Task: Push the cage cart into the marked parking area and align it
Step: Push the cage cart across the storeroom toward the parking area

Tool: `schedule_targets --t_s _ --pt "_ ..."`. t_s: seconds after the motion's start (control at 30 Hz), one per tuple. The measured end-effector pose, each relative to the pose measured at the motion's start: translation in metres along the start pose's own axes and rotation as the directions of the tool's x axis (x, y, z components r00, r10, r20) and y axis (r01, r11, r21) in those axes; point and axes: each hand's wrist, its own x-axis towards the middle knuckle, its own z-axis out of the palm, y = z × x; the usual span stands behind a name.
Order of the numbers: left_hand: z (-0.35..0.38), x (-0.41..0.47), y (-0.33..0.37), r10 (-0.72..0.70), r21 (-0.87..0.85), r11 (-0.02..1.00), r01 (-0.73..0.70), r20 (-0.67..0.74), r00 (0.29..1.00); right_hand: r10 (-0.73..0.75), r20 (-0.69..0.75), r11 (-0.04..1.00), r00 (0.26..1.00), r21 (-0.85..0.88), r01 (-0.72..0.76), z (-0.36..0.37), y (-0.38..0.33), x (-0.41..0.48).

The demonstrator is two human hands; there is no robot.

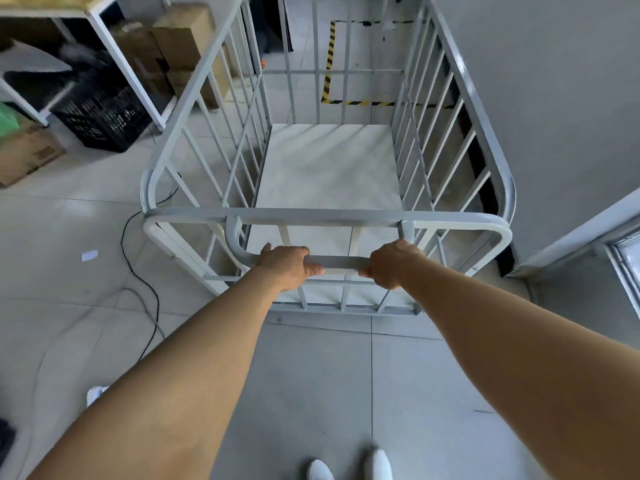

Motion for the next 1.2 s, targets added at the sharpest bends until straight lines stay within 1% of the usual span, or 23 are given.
schedule_targets --t_s 0.1,0.23,0.4,0.5,0.7,0.87,1.13,1.2 --pt "-0.016 0.021 -0.032 -0.034 0.025 0.999 0.034 -0.007 0.999 0.011 -0.005 0.998 1.000 0.063 -0.011 -0.022 -0.016 0.028" --pt "-0.039 0.041 -0.072 -0.069 0.074 0.995 0.071 -0.037 0.997 -0.026 -0.025 0.994 0.999 0.102 0.028 -0.049 -0.038 0.061" --pt "-0.072 0.074 -0.119 -0.079 0.065 0.995 0.081 -0.025 0.997 -0.063 -0.044 0.993 0.997 0.099 0.067 -0.087 -0.064 0.100" --pt "-0.092 0.094 -0.148 -0.064 0.083 0.994 0.065 -0.019 0.998 -0.055 -0.045 0.992 0.997 0.114 0.060 -0.112 -0.081 0.124" --pt "-0.134 0.138 -0.201 -0.009 0.131 0.991 0.008 0.002 1.000 0.037 -0.018 0.972 0.999 0.232 -0.032 -0.153 -0.109 0.172" --pt "-0.170 0.176 -0.229 0.024 0.155 0.987 -0.030 0.043 0.999 0.081 -0.009 0.957 0.997 0.279 -0.075 -0.187 -0.119 0.210" --pt "-0.224 0.249 -0.265 0.052 0.156 0.986 -0.058 0.044 0.998 0.071 -0.018 0.958 0.997 0.281 -0.063 -0.241 -0.114 0.283" --pt "-0.238 0.270 -0.272 0.058 0.171 0.983 -0.063 0.035 0.998 0.039 -0.039 0.974 0.998 0.224 -0.030 -0.253 -0.110 0.305"
